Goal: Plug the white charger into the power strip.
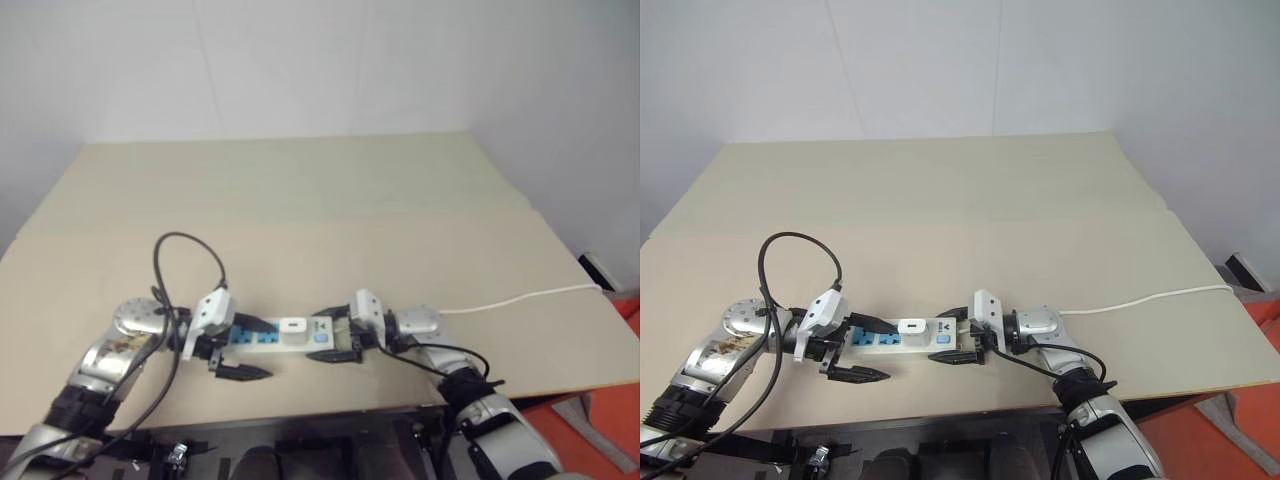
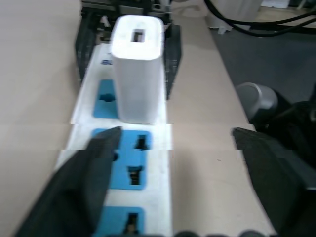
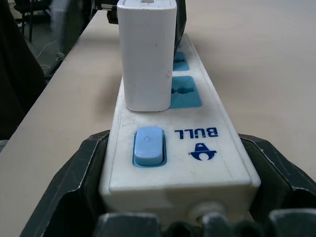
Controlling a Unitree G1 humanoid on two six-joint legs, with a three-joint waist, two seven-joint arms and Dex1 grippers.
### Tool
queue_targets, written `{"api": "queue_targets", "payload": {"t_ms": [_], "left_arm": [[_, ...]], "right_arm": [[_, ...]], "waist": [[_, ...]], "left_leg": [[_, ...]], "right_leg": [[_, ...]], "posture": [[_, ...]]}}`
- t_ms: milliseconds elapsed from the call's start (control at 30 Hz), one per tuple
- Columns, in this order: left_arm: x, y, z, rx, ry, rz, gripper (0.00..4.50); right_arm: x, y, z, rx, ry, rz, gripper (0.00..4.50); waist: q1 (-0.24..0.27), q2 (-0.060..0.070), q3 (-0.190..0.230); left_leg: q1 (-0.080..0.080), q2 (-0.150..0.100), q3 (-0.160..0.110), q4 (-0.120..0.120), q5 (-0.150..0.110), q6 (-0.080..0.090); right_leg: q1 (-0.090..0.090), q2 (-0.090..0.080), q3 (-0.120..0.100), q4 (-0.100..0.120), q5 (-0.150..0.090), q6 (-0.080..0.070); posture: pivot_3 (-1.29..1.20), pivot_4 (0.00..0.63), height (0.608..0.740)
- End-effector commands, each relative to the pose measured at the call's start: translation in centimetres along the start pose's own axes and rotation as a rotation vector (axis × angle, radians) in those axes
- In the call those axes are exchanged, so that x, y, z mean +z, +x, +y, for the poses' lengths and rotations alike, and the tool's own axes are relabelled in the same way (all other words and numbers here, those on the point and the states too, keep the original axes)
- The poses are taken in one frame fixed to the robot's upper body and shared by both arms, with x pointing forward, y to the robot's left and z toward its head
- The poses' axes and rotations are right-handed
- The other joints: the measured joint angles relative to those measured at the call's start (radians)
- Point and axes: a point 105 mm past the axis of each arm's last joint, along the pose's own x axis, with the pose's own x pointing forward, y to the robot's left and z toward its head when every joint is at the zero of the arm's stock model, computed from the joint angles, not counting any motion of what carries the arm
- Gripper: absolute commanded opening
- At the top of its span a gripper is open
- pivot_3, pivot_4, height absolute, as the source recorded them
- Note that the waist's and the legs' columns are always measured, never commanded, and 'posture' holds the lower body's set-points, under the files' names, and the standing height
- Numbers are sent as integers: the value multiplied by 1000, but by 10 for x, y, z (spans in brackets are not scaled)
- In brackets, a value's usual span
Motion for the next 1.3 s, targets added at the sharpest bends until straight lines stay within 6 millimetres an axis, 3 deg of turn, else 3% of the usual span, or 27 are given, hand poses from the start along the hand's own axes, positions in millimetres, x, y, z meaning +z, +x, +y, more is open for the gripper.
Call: {"api": "queue_targets", "payload": {"t_ms": [33,367,467,533,767,1033,1300], "left_arm": [[-20,-2,0,5,-109,59,4425],[26,-32,27,60,40,-21,4425],[38,-43,35,95,64,-46,4500],[43,-50,37,121,78,-51,4500],[40,-61,35,162,82,-51,4500],[33,-71,32,230,70,-40,4500],[32,-103,21,356,55,-7,4500]], "right_arm": [[-33,-13,2,-60,110,110,3433],[-29,-12,3,-54,98,103,3433],[-26,-15,0,-66,88,100,4399],[-20,-20,-1,-73,66,94,4454],[14,-46,-12,-149,-34,37,4454],[41,-87,-9,-224,-100,46,4454],[61,-130,2,-308,-115,63,4454]], "waist": [[1,0,0],[0,-5,3],[0,-9,5],[-1,-10,4],[15,-9,7],[31,-5,14],[30,-3,18]], "left_leg": [[0,0,0,0,0,0],[0,1,2,1,0,0],[-2,1,2,2,0,0],[-7,0,2,2,0,0],[-35,-6,1,7,0,0],[-57,-13,1,18,-5,-3],[-63,-13,1,19,-6,-2]], "right_leg": [[0,0,0,0,0,0],[-3,2,2,1,0,0],[-7,3,2,1,3,5],[-10,2,2,0,5,7],[-36,-3,2,2,10,1],[-51,-13,0,1,10,7],[-54,-13,-1,0,10,8]], "posture": [[0,150,740],[0,150,740],[0,150,740],[0,150,740],[0,150,740],[0,150,740],[0,150,740]]}}
